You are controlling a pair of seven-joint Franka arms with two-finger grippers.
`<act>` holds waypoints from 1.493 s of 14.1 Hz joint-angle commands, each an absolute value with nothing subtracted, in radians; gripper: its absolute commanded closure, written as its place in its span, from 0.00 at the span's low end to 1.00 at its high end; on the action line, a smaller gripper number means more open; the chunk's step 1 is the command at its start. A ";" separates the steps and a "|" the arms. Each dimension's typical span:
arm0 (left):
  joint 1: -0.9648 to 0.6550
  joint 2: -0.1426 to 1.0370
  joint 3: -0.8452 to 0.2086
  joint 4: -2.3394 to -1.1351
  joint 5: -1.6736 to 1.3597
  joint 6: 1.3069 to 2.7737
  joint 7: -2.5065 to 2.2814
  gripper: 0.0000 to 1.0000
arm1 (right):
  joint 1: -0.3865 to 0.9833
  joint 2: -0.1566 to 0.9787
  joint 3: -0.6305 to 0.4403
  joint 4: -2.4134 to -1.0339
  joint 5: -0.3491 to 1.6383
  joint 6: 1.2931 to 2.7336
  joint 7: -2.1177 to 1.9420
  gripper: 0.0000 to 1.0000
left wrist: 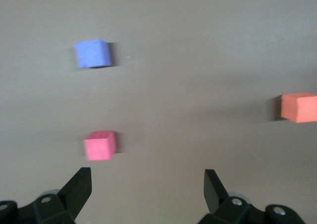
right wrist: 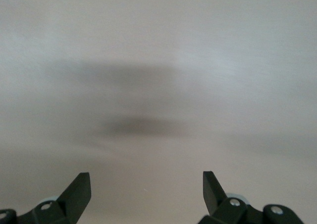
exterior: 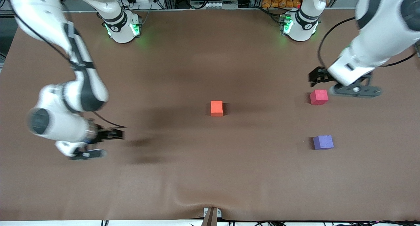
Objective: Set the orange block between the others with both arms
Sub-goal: 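Reach the left gripper to the orange cube and grasp it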
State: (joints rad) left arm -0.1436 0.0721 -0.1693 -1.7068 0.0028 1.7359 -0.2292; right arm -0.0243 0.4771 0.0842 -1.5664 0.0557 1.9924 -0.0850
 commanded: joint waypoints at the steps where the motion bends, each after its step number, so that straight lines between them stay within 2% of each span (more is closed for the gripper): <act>1: -0.268 0.211 -0.166 -1.643 -0.012 1.814 -0.415 0.00 | -0.127 0.273 0.110 -1.697 0.043 1.900 -0.159 0.00; 6: -0.487 0.539 -0.164 -1.401 -0.017 1.893 -0.777 0.00 | -0.160 0.091 0.109 -1.698 -0.020 1.688 -0.150 0.00; 9: -0.557 0.649 -0.163 -1.376 -0.015 2.028 -0.835 0.00 | -0.183 0.025 0.106 -1.701 -0.021 1.623 -0.146 0.00; 13: -0.612 0.729 -0.155 -1.376 -0.006 2.115 -0.821 0.00 | -0.135 -0.001 0.054 -1.695 -0.034 1.557 -0.071 0.00; 21: -0.663 0.804 -0.156 -1.382 0.002 2.118 -0.752 0.00 | -0.129 -0.046 0.038 -1.675 -0.066 1.537 -0.054 0.00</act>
